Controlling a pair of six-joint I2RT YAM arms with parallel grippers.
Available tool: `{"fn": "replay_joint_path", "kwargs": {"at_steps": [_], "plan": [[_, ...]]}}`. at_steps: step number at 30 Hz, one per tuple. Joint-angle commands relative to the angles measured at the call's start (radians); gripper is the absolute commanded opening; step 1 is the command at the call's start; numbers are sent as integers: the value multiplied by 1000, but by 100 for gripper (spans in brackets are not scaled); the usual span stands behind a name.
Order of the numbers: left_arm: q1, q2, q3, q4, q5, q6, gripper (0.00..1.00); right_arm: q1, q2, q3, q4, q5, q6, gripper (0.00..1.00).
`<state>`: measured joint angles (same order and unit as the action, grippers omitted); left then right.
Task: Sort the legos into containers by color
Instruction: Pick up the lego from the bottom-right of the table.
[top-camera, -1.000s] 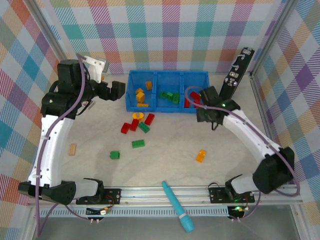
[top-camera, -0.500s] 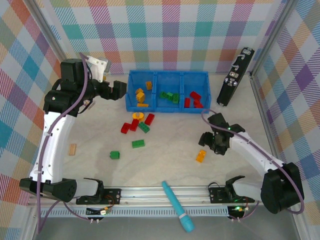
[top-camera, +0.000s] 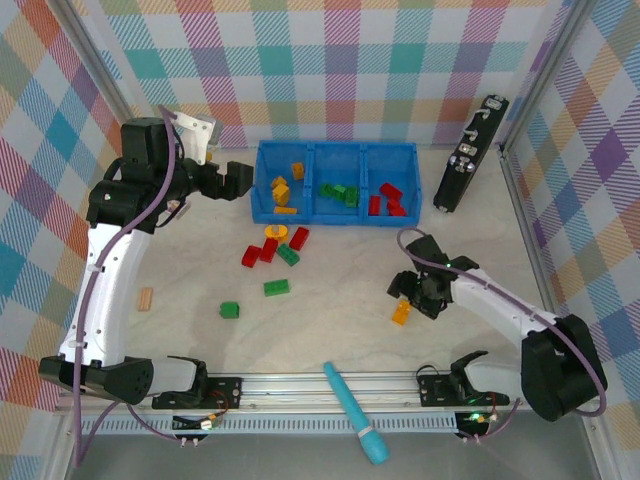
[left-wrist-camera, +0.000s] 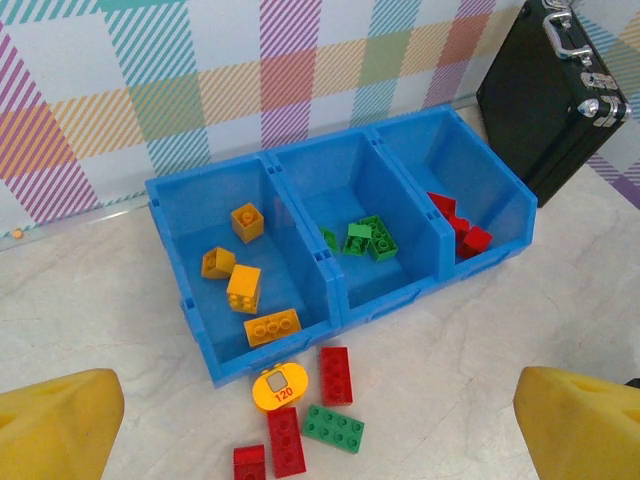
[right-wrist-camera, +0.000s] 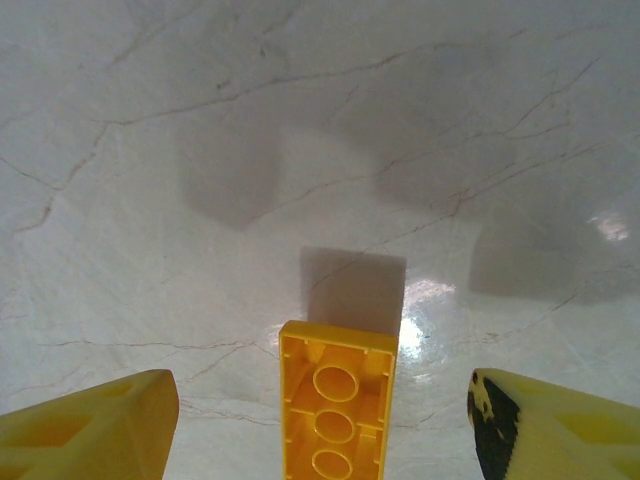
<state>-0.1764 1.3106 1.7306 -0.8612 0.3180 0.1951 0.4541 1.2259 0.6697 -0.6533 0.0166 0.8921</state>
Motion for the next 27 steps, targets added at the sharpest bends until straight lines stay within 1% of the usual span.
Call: {"fn": "replay_joint_path", "kwargs": {"at_steps": [1, 8, 14, 17, 23, 25, 27], "plan": [[-14, -14, 3, 14, 13, -10, 100, 23, 12, -12, 6, -1, 31, 76], [-14, -12, 2, 15, 15, -11, 100, 56, 38, -32, 0, 14, 44, 72], [-14, -11, 6, 12, 15, -13, 100, 85, 92, -35, 10, 32, 37, 69], [-14, -10, 8, 11, 16, -13, 100, 95, 115, -33, 18, 37, 32, 63], [-14, 7, 22, 7, 17, -14, 100, 98, 161, 3, 8, 56, -10, 44], [-15, 10, 25, 2, 15, -10, 100, 98, 173, 43, -5, 75, -42, 37], [-14, 8, 26, 1, 9, -7, 100, 98, 191, 108, -27, 109, -91, 35]]}}
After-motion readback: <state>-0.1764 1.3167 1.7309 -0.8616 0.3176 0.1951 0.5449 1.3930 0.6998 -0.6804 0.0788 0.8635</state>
